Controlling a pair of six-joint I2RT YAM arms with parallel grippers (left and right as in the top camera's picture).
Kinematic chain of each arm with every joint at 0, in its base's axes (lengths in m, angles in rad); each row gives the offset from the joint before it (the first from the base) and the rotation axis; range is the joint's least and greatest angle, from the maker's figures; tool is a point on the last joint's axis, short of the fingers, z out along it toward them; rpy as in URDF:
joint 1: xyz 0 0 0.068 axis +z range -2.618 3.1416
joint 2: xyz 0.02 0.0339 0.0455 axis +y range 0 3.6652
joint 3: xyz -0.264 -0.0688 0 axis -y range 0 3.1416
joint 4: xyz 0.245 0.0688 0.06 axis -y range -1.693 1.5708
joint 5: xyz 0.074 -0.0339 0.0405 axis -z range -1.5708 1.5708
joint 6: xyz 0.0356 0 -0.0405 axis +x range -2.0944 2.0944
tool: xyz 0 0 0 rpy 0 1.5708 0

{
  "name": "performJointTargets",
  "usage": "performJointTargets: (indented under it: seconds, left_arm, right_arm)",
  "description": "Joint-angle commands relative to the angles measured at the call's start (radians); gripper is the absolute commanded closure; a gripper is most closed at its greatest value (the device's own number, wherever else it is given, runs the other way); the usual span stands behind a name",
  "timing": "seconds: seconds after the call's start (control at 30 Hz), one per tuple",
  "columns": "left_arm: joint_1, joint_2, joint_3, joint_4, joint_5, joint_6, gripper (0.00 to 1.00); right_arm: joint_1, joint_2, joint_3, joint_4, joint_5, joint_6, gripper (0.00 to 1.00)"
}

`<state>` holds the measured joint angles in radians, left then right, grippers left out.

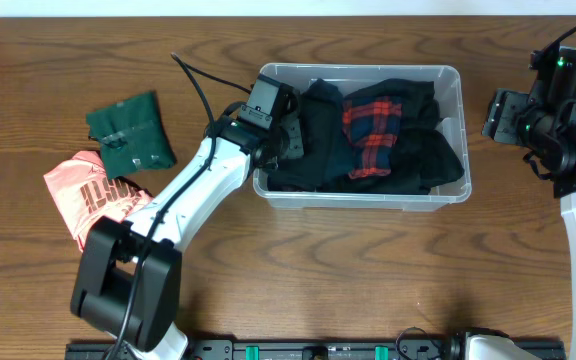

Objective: Pack container
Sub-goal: 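Place the black bundle into the container's left side and press down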

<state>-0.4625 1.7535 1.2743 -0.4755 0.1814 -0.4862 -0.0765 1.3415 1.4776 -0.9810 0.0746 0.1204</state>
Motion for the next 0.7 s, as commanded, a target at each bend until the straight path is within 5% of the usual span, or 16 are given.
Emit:
performJointTargets:
  seconds: [0.0,0.23,0.67]
  left_arm:
    - [0.006,-0.074,-0.011,-0.062,-0.185,0.108,0.54]
    - [0.007,-0.237,0.003,0.008,-0.283,0.316,0.53]
    - [0.006,0.021,0.003,0.058,-0.193,0.362,0.53]
  right_arm:
    - [-0.008,-0.005,0.000,-0.003,-0.005,-0.014,0.28]
    - [-0.008,-0.005,0.000,-0.002,-0.005,-0.014,0.28]
    - [-0.007,-0.005,0.000,-0.002,-0.027,-0.014,0.28]
